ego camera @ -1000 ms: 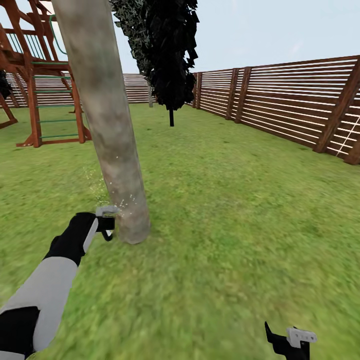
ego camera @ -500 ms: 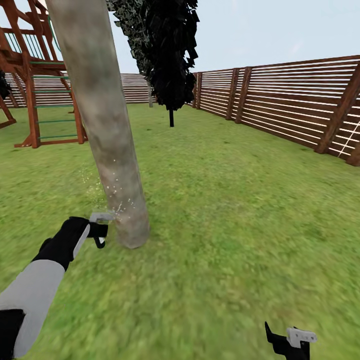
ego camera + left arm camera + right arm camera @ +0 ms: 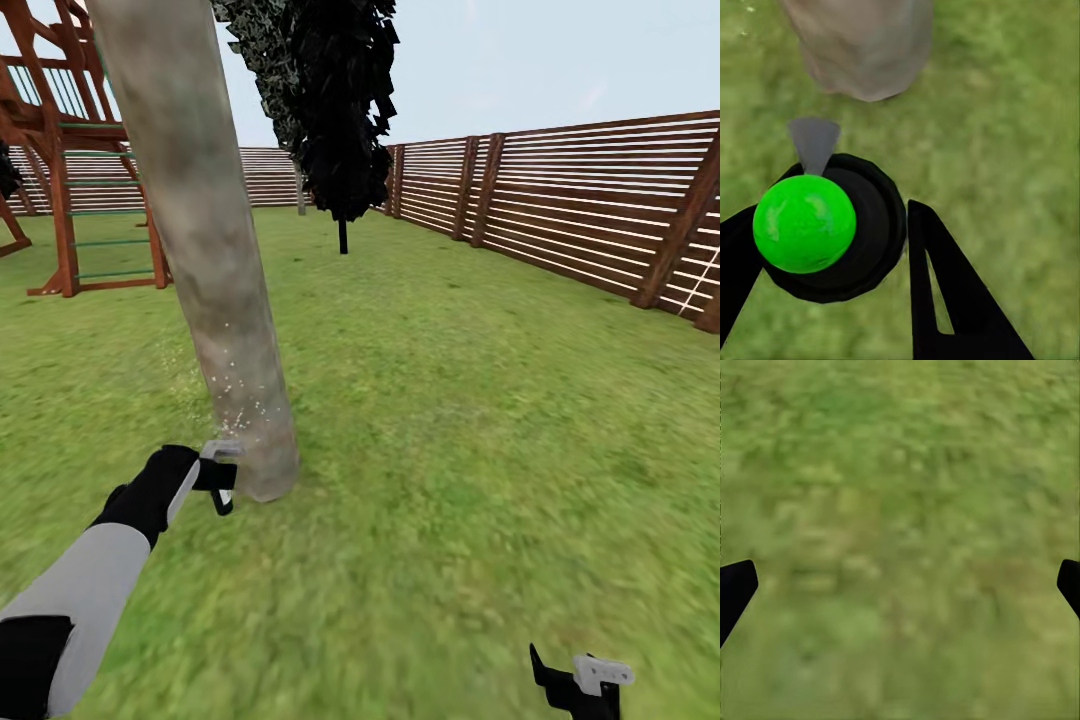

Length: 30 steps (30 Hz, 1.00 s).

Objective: In the garden, pick up the pesticide atomizer on the floor and spray pesticide onto both trees until each tree trunk is fully covered.

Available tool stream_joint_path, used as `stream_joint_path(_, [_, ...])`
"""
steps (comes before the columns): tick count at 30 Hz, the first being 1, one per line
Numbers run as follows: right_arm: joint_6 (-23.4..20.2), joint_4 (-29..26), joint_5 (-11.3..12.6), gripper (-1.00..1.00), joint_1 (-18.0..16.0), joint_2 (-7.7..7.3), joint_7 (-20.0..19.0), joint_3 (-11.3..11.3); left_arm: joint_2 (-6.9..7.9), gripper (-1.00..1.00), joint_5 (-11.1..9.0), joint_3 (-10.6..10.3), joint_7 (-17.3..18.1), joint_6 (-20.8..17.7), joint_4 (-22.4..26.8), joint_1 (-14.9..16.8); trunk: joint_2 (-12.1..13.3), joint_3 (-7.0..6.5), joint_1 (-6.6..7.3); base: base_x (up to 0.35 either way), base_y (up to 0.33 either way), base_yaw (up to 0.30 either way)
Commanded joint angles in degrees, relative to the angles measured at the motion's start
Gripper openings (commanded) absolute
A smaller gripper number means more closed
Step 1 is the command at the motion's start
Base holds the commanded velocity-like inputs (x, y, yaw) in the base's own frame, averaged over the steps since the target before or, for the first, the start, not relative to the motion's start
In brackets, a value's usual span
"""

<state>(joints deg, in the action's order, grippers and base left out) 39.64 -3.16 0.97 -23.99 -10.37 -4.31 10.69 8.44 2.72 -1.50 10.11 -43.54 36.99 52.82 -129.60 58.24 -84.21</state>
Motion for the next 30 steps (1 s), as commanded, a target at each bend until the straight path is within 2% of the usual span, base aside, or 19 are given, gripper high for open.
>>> stream_joint_path(1, [0.0,0.0,0.0,1.0,0.0,0.0,0.0,0.0,0.06,-1.0,-0.2,0.1,0.1,0.0,-0.3,0.0,0.0,0.0,0.0,0.329,0.075,0.0])
stream_joint_path(4, [0.0,0.0,0.0,1.0,0.0,0.0,0.0,0.0,-0.91,-1.0,-0.3,0.0,0.1,0.0,-0.4,0.0,0.0,0.0,0.0,0.333,0.076,0.0])
stream_joint_path(5, [0.0,0.0,0.0,1.0,0.0,0.0,0.0,0.0,-2.19,-1.0,-0.3,0.0,0.0,0.1,-0.4,0.0,0.0,0.0,0.0,0.146,0.026,0.0])
stream_joint_path(7, [0.0,0.0,0.0,1.0,0.0,0.0,0.0,0.0,-2.99,-1.0,-0.3,-0.1,-0.1,0.1,-0.4,0.0,0.0,0.0,0.0,0.045,0.008,0.0])
stream_joint_path(9, [0.0,0.0,0.0,1.0,0.0,0.0,0.0,0.0,-2.74,-1.0,-0.2,0.0,-0.1,0.1,-0.4,0.0,0.0,0.0,0.0,0.01,0.002,0.0])
stream_joint_path(10, [0.0,0.0,0.0,1.0,0.0,0.0,0.0,0.0,-1.98,-1.0,0.0,0.2,-0.1,0.1,-0.4,-0.1,0.0,0.0,0.0,0.002,0.0,0.0])
stream_joint_path(11, [0.0,0.0,0.0,1.0,0.0,0.0,0.0,0.0,-0.34,-1.0,-0.1,0.3,-0.1,-0.2,0.1,0.0,0.0,0.0,0.0,0.0,0.0,0.0])
stream_joint_path(12, [0.0,0.0,0.0,1.0,0.0,0.0,0.0,0.0,0.63,-1.0,-0.2,0.3,-0.1,-0.3,0.4,0.2,0.0,0.0,0.0,0.0,0.0,0.0])
stream_joint_path(13, [0.0,0.0,0.0,1.0,0.0,0.0,0.0,0.0,1.35,-1.0,-0.2,0.3,-0.1,-0.5,0.6,0.6,0.0,0.0,0.0,0.0,0.0,0.0])
stream_joint_path(15, [0.0,0.0,0.0,1.0,0.0,0.0,0.0,0.0,1.82,-1.0,-0.2,0.6,-0.1,-0.6,0.8,1.0,0.0,0.0,0.0,0.0,0.0,0.0])
stream_joint_path(17, [0.0,0.0,0.0,1.0,0.0,0.0,0.0,0.0,1.44,-1.0,-0.2,2.0,-0.2,-0.5,0.8,0.4,0.0,0.0,0.0,0.0,0.0,0.0])
stream_joint_path(21, [0.0,0.0,0.0,1.0,0.0,0.0,0.0,0.0,1.23,-1.0,-0.1,2.3,-1.2,0.7,0.6,-0.7,0.0,0.0,0.0,-0.177,-0.064,0.0])
stream_joint_path(25, [0.0,0.0,0.0,1.0,0.0,0.0,0.0,0.0,1.3,-1.0,-0.1,2.6,-2.5,5.4,-1.0,-2.6,0.0,0.0,0.0,-0.075,-0.216,0.0])
stream_joint_path(27, [0.0,0.0,0.0,1.0,0.0,0.0,-0.1,0.0,1.02,-1.0,-0.1,3.9,-5.3,6.0,-1.8,-3.2,0.0,0.0,0.0,-0.012,-0.273,0.0])
stream_joint_path(29, [0.0,0.0,0.0,1.0,0.0,0.0,-0.1,0.0,0.69,-1.0,-0.3,4.4,-8.7,6.2,-2.1,-3.3,0.0,0.0,0.0,-0.003,-0.275,0.0])
stream_joint_path(30, [0.0,0.0,0.0,1.0,0.0,0.0,-0.1,0.0,0.43,-1.0,-2.0,4.6,-10.6,10.2,-4.1,-3.4,0.0,0.0,0.0,-0.001,-0.276,0.0])
